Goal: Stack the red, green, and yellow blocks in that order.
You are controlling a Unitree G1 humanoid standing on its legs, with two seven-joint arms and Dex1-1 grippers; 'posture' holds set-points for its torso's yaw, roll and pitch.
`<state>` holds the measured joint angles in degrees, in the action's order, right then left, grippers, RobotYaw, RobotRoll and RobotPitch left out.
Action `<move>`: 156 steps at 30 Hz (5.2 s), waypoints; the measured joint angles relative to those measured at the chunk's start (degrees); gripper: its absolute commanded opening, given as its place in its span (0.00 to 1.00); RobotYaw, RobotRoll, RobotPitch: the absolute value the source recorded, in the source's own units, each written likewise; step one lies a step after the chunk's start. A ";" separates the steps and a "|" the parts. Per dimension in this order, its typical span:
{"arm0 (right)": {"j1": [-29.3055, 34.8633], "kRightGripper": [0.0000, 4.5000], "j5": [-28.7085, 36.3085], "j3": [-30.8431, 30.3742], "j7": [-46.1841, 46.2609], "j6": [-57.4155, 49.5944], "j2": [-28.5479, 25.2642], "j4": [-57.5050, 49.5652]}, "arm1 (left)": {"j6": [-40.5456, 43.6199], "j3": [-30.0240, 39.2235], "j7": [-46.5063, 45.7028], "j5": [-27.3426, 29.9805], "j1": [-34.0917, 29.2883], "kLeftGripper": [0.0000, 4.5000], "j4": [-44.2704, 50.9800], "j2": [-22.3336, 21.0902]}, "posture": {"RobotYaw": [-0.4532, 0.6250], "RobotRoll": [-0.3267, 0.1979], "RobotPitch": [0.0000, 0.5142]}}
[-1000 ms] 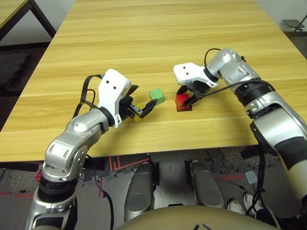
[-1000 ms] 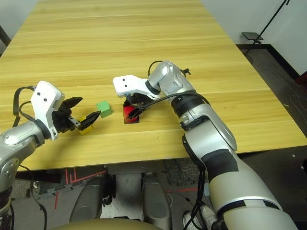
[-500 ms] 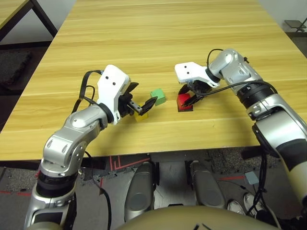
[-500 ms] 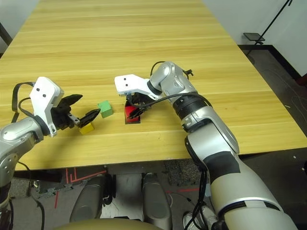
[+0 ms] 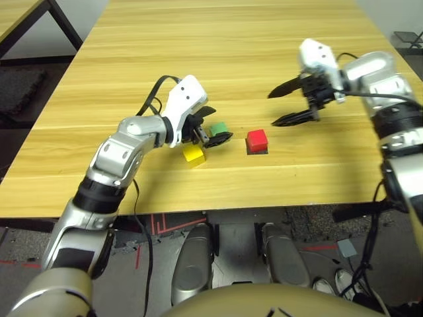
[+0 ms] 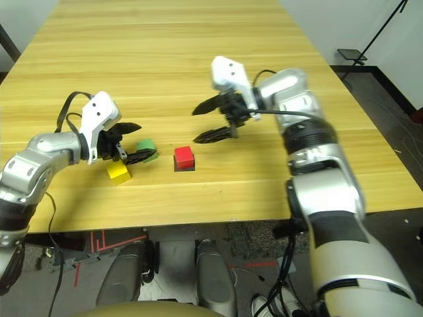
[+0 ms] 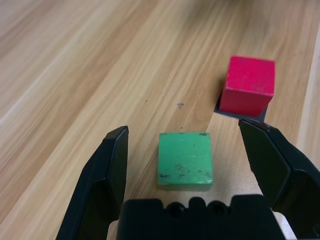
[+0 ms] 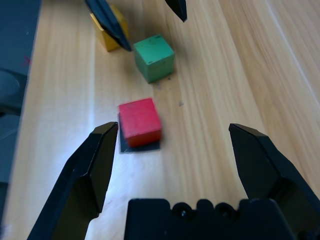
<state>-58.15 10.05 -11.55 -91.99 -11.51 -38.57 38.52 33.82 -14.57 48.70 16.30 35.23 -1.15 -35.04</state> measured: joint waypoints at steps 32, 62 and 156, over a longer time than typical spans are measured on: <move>11.99 1.00 9.18 6.82 11.90 -16.94 -1.76 -22.99 | -2.48 -3.21 3.58 -13.43 5.80 0.46 -19.33 10.27 | 0.65 0.43 0.16; 19.79 1.00 9.95 9.76 15.79 -17.18 -3.44 -24.07 | 10.21 -8.08 5.56 -9.11 14.40 0.46 -6.58 18.36 | 0.59 0.50 0.19; 21.83 1.00 13.23 7.98 13.38 -20.82 -3.59 -28.03 | 31.12 -3.37 -2.87 7.07 18.21 0.42 7.07 7.42 | 0.62 0.45 0.20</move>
<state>-36.32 23.28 -3.57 -78.61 -32.33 -42.16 10.49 64.94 -17.94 45.83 23.38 53.44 5.92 -27.61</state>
